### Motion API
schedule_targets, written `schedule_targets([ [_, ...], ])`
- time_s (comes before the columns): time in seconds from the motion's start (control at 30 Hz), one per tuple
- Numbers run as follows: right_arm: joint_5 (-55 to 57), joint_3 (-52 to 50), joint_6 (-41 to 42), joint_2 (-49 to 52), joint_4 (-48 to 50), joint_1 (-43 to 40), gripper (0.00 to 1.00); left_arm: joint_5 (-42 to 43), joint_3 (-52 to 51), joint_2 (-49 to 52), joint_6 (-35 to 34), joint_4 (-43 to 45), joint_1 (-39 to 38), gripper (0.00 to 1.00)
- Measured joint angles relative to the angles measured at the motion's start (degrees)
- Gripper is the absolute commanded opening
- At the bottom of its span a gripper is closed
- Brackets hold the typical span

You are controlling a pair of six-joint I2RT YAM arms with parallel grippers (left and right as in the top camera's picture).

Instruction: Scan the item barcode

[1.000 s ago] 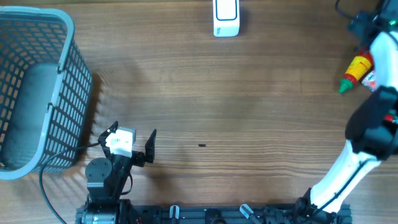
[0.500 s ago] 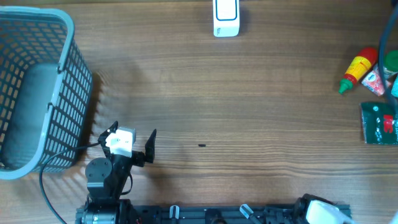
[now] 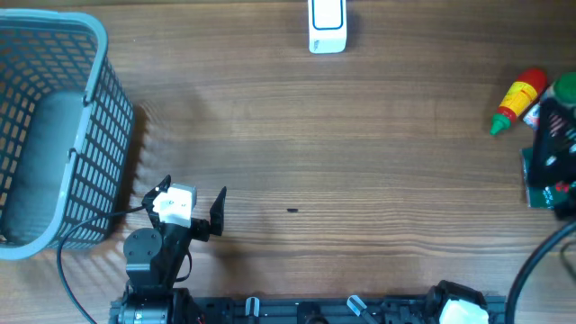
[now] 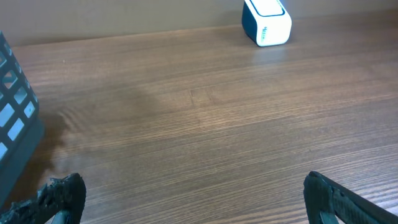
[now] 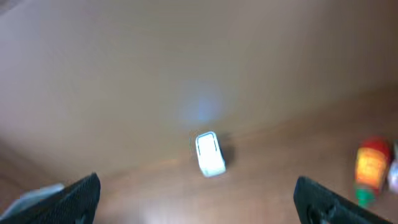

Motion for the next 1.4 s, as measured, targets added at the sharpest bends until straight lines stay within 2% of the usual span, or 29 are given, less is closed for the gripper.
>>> schedule_targets([
  [0.2,3.0,-0.8,0.0,-0.1,-13.5,0.0,1.00,0.0,0.0,0.0,0.0,0.0,0.0,1.00],
  [0.4,5.8,-6.1,-1.4,-1.0,-9.4,0.1,1.00,0.0,0.0,0.0,0.0,0.0,0.0,1.00],
  [0.6,7.0,-23.3,-3.7,-10.5,9.6,5.9,1.00,0.0,0.0,0.0,0.0,0.0,0.0,1.00],
  [0.77,7.0,-45.1,-4.7,-24.5,29.9,12.3,1.00,0.0,0.0,0.0,0.0,0.0,0.0,1.00],
  [0.93,7.8,-65.2,-4.9,-35.3,46.6,14.2,1.00,0.0,0.0,0.0,0.0,0.0,0.0,1.00],
  [1.07,9.5,-79.2,-4.9,-43.1,52.7,15.2,1.00,0.0,0.0,0.0,0.0,0.0,0.0,1.00],
  [1.17,10.7,-85.9,-4.9,-47.6,55.2,16.0,0.99,0.0,0.0,0.0,0.0,0.0,0.0,1.00],
  [1.4,13.0,-98.6,-5.6,-52.8,73.4,18.9,1.00,0.0,0.0,0.0,0.0,0.0,0.0,1.00],
])
